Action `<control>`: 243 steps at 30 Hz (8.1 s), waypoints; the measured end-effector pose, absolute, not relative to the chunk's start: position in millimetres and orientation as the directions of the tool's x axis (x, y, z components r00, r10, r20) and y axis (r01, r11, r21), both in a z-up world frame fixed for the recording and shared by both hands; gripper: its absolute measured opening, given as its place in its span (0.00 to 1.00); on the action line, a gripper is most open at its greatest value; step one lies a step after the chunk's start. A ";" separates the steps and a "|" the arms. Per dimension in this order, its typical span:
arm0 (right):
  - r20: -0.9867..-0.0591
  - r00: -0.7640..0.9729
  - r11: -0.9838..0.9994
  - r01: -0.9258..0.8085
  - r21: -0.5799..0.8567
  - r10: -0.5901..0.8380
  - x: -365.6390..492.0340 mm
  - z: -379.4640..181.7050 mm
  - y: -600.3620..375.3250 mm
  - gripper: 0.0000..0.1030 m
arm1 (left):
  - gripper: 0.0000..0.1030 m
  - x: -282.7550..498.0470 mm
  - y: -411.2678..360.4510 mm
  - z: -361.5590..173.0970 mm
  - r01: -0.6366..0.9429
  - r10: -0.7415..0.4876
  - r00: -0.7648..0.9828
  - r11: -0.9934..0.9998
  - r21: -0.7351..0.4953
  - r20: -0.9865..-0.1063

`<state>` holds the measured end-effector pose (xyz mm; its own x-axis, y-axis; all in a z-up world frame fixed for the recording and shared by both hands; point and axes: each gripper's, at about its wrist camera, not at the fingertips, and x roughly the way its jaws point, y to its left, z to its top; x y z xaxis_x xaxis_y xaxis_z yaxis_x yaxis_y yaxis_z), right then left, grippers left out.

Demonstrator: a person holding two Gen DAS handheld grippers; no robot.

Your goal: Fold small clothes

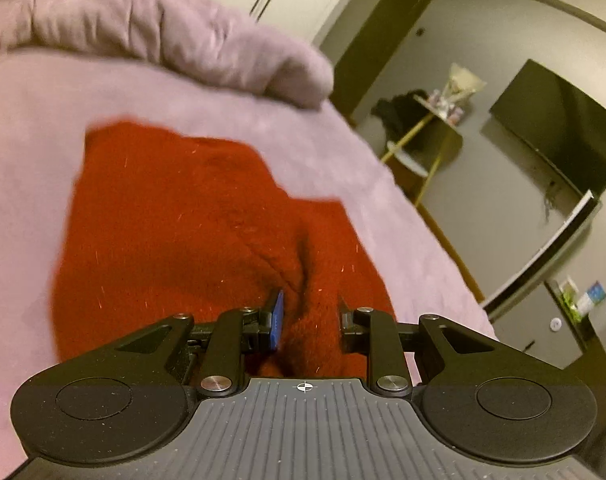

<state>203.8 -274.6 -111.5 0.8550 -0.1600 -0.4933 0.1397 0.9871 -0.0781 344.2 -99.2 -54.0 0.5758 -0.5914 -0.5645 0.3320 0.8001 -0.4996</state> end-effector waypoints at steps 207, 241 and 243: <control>-0.507 0.843 0.969 -0.063 0.239 0.180 418.1 -141.8 -227.3 0.15 | 0.99 466.2 -26.4 -98.5 -0.190 0.098 0.635 0.981 -0.032 -0.766; -0.803 0.571 0.982 -0.160 0.096 0.172 167.2 -77.7 -202.5 0.89 | 1.00 183.0 -16.9 -11.7 -0.021 0.012 0.634 1.000 -0.001 -0.774; -0.822 0.552 0.988 -0.136 0.078 0.141 151.4 -78.4 -204.4 0.93 | 1.00 172.7 -19.9 -8.0 -0.025 0.020 0.633 1.000 0.005 -0.774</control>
<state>151.4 -204.4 -78.4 0.5520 0.1411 -0.8218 -0.1357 0.9876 0.0785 172.7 -19.9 -8.0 0.6326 0.0199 -0.7742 -0.0250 0.9997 0.0053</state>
